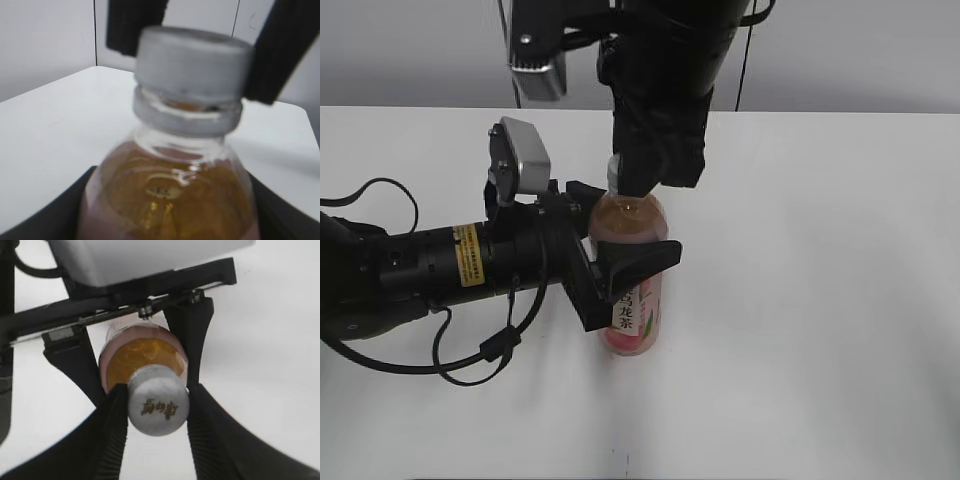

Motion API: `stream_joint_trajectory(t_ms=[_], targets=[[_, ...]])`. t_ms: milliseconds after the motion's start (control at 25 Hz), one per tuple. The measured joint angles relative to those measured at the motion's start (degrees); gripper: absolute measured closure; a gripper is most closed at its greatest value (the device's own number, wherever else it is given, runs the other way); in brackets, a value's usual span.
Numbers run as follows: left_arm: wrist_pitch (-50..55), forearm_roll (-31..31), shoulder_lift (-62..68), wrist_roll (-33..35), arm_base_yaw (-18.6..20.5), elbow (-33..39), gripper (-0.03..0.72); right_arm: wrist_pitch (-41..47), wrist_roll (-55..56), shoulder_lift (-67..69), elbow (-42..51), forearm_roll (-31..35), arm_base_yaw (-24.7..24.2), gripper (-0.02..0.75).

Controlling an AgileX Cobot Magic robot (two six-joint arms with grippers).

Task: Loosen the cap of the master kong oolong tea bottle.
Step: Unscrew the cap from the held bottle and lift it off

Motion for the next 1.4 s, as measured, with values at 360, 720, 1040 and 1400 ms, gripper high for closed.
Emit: stream_joint_trajectory(t_ms=[360,720,1040,1400], targets=[[0.0,0.1,0.0,0.1,0.0,0.0,0.233,0.0,-21.7,-0.1,-0.2,0.0,0.0,0.458],[-0.1,0.4,0.0,0.1,0.0,0.0,0.233,0.0,-52.6,-0.1,-0.2,1.0,-0.2,0.458],[-0.1,0.5,0.0,0.1,0.0,0.0,0.233,0.0,-65.4,-0.1,-0.3,1.3,-0.2,0.458],[0.0,0.3,0.0,0.0,0.1,0.0,0.233,0.0,-54.0,-0.1,-0.3,2.8,-0.2,0.420]])
